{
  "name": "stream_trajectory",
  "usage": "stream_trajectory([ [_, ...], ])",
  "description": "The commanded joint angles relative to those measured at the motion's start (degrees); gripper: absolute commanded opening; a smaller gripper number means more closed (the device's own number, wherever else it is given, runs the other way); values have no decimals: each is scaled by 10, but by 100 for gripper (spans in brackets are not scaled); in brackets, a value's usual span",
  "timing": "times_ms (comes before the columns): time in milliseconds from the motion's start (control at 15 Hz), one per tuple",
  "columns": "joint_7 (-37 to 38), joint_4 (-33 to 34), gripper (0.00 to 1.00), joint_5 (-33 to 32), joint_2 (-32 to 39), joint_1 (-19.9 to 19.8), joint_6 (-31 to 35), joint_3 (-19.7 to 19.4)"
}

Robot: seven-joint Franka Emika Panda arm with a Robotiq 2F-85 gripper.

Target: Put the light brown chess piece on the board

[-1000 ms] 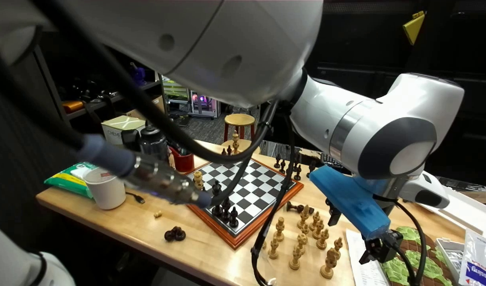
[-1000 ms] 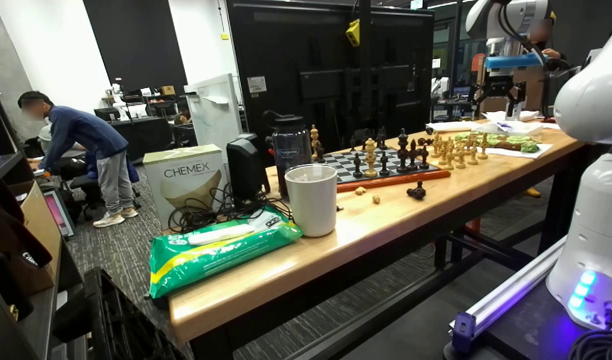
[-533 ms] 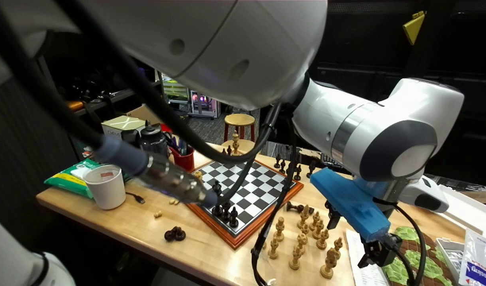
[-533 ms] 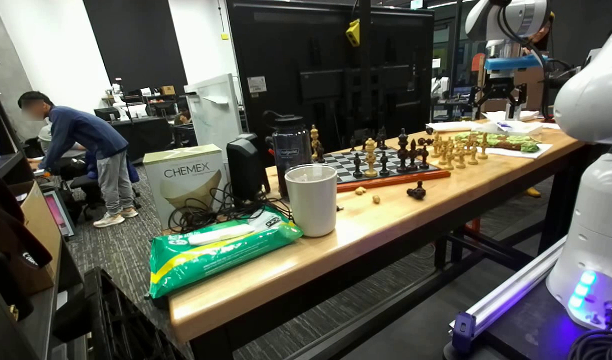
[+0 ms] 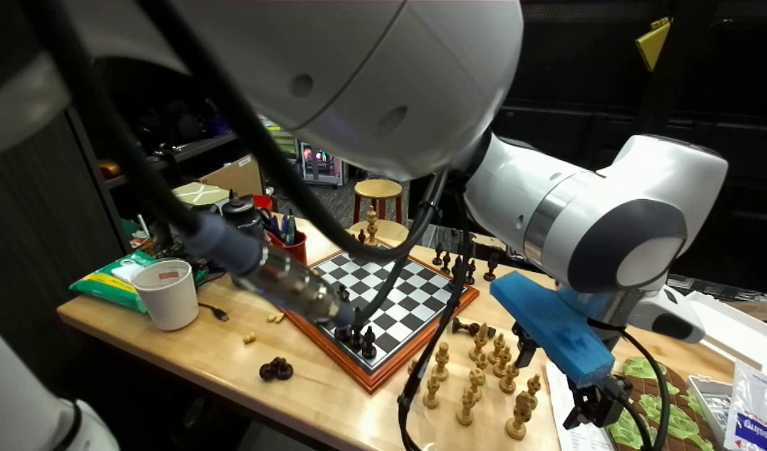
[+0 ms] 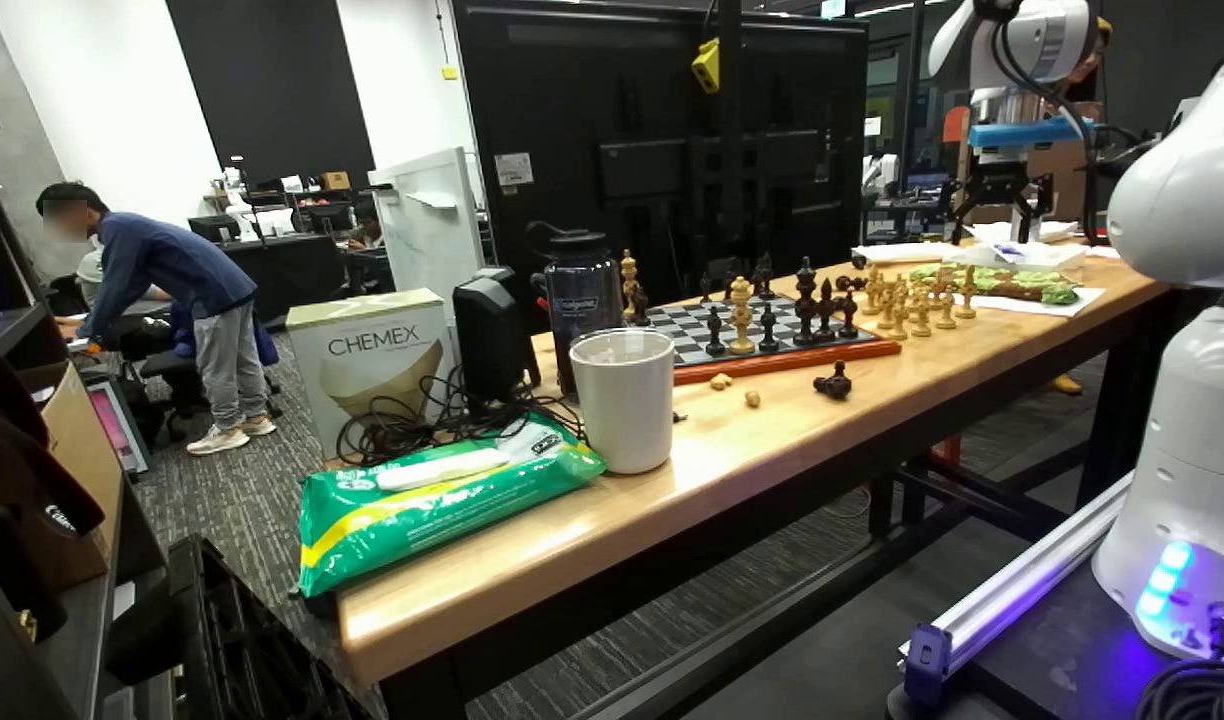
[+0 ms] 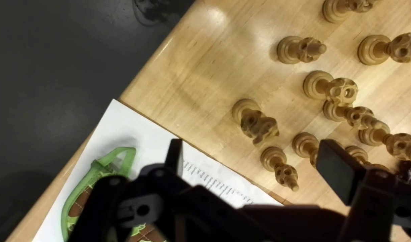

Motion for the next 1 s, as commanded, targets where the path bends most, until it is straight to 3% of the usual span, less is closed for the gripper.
stream_trajectory([
  [0,-2,10,100,7,5,-3,-10,-2],
  [933,-15,29,100,43,67,1,-10,6],
])
